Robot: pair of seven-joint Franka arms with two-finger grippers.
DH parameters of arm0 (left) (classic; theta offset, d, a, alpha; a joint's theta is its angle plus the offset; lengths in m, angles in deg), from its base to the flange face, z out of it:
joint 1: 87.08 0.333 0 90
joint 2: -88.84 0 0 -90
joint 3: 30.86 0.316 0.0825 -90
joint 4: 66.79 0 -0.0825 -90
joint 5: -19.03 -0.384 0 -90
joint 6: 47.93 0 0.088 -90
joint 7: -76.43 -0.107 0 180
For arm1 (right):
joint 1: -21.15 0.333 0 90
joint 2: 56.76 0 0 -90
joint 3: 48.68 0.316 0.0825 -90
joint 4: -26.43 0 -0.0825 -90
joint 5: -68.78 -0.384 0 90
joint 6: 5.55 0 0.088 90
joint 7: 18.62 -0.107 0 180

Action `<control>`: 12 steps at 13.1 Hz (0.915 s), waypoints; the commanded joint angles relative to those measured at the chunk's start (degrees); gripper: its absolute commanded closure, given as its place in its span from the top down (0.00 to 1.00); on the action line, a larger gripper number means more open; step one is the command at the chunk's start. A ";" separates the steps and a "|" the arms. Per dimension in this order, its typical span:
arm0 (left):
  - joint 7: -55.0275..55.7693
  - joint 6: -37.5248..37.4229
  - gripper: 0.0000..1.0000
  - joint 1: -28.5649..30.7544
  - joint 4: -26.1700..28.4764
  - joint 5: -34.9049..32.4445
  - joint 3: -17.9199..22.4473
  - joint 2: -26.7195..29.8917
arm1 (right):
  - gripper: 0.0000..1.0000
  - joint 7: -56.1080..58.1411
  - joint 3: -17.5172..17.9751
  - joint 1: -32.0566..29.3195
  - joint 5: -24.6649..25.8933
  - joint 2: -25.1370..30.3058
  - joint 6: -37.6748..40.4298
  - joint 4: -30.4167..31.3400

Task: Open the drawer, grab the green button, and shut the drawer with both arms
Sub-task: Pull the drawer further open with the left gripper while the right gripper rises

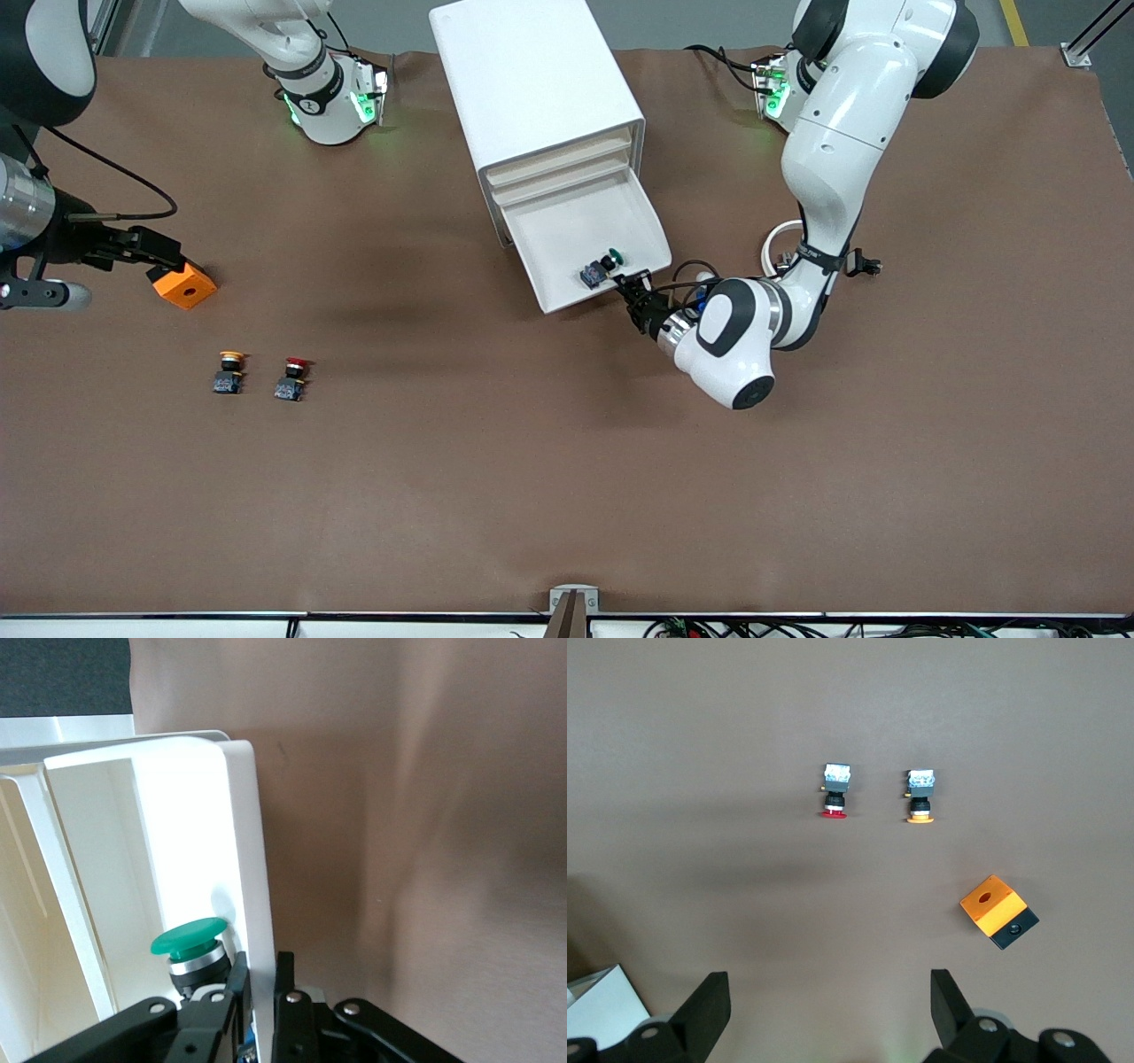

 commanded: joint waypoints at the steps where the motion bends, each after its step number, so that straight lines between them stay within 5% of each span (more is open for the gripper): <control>1: -5.33 0.39 0.00 -0.14 -2.33 -0.01 2.37 -1.99 | 1.00 -7.09 -0.04 3.49 -2.12 -0.90 0.30 -1.22; 3: -5.77 0.48 0.01 -0.14 -2.50 0.07 3.42 -1.91 | 1.00 -21.04 -0.04 8.13 -4.25 -1.60 -0.75 -0.78; 5: -6.04 0.39 1.00 -0.57 -2.50 -1.50 3.86 -1.21 | 1.00 -33.09 -0.04 13.50 -4.25 -2.65 -2.68 -0.60; 12: -6.22 0.13 1.00 -2.51 -7.60 -19.50 3.43 2.74 | 1.00 -69.85 -0.04 32.23 -3.64 -10.28 -15.86 -0.86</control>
